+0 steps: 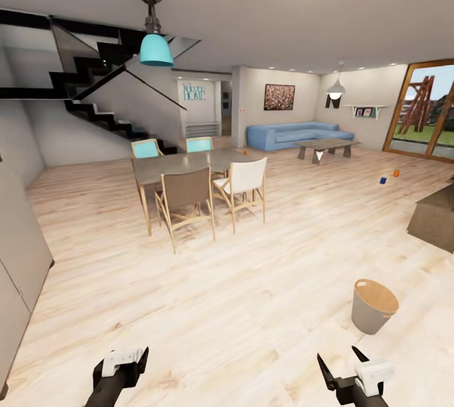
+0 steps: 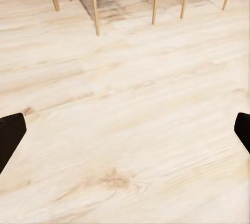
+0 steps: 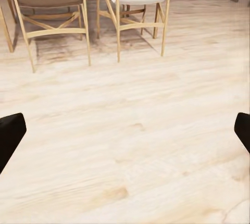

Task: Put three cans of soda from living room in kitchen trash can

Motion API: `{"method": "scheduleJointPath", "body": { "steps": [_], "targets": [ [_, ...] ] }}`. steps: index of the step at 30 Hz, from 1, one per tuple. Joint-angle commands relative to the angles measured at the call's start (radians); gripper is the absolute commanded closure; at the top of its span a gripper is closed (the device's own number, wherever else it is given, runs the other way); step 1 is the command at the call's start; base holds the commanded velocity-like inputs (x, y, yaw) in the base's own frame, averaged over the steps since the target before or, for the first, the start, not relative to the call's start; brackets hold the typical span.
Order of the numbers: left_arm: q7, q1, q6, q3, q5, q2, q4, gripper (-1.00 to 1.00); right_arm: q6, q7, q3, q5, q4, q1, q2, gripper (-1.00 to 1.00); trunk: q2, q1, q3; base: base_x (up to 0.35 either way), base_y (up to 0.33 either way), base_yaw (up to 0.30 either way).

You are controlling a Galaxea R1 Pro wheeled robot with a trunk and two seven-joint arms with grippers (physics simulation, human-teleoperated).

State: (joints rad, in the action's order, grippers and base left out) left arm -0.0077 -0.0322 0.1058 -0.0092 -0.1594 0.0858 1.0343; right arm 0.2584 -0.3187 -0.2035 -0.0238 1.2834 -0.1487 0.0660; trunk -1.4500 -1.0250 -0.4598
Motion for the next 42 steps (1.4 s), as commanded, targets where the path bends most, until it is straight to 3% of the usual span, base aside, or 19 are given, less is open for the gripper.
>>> {"method": "scheduleJointPath", "body": {
  "steps": [1, 9, 17, 42],
  "targets": [
    [0.000, 0.000, 0.000, 0.000, 0.000, 0.000, 0.000, -1.00, 0.000, 0.000, 0.000, 0.000, 0.000, 0.000, 0.000, -1.00, 0.000, 0.000, 0.001, 0.219, 0.000, -0.214],
    [0.000, 0.000, 0.001, 0.000, 0.000, -0.001, -0.002, -1.00, 0.001, 0.001, -0.001, 0.008, -0.001, 0.000, 0.000, -1.00, 0.000, 0.000, 0.010, 0.219, 0.000, -0.211],
    [0.000, 0.000, 0.001, -0.001, 0.001, -0.001, -0.002, -1.00, 0.001, 0.001, -0.002, 0.061, -0.006, 0.000, 0.001, -1.00, 0.000, 0.000, 0.018, 0.219, 0.000, -0.206],
    [0.002, 0.000, 0.002, -0.001, 0.000, -0.001, -0.002, -1.00, -0.005, 0.001, 0.000, 0.074, -0.004, 0.000, 0.001, -1.00, 0.000, 0.000, 0.037, 0.212, 0.000, -0.160]
  ]
}}
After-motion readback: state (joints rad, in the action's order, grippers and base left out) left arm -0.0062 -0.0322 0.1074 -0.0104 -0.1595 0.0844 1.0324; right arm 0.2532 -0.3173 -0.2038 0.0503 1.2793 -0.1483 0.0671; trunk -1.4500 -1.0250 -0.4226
